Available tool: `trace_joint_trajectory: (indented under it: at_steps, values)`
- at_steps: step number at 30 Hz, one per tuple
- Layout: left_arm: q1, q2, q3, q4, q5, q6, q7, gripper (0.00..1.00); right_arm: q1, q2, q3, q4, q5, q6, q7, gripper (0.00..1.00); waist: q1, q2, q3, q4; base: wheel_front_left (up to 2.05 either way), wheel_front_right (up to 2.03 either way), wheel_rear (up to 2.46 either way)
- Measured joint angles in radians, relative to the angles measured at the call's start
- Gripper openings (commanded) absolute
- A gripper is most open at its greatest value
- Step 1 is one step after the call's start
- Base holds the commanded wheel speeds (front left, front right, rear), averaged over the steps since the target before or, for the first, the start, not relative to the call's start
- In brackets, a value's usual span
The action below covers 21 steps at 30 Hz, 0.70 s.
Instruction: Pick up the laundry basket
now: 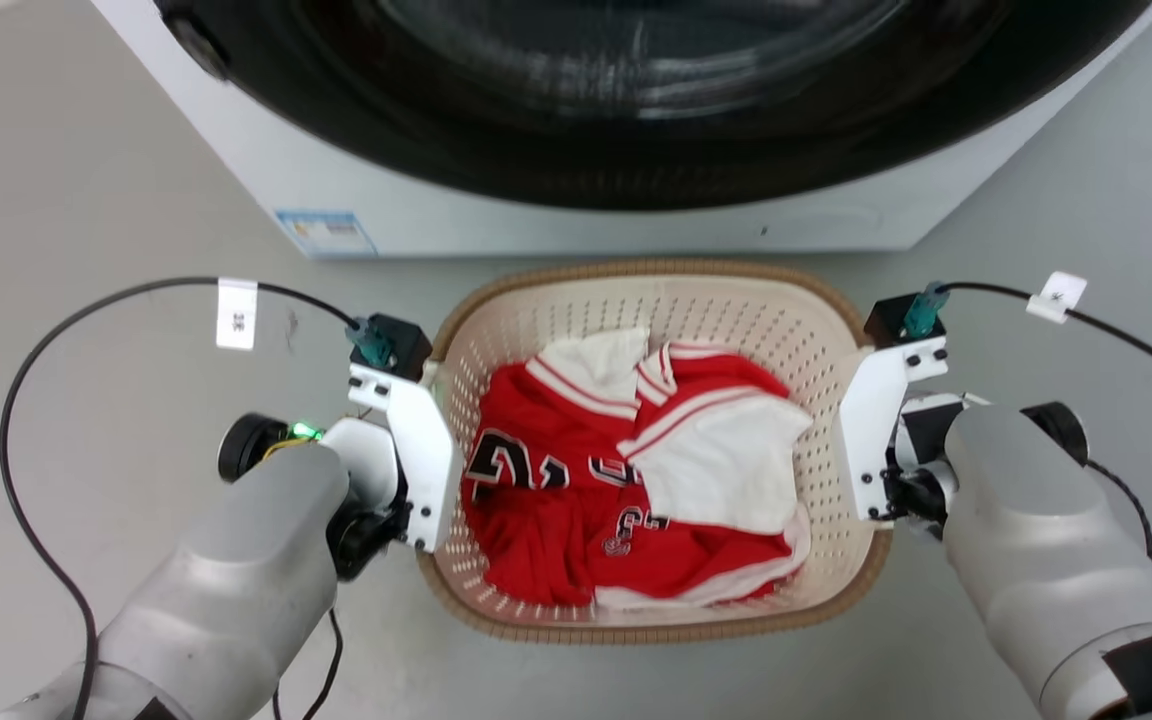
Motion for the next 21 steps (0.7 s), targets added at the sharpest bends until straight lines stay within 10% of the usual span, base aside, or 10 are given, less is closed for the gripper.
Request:
trace_joint_trajectory:
  at_steps: [21]
  values:
    - [0.093, 0.077, -0.167, -0.058, -0.237, 0.000, 0.145, 0.00, 0.115, 0.005, 0.176, -0.032, 0.169, 0.000, 0.158, 0.00, -0.0001, 0.0000, -0.341, -0.026, 0.00, 0.00, 0.00]
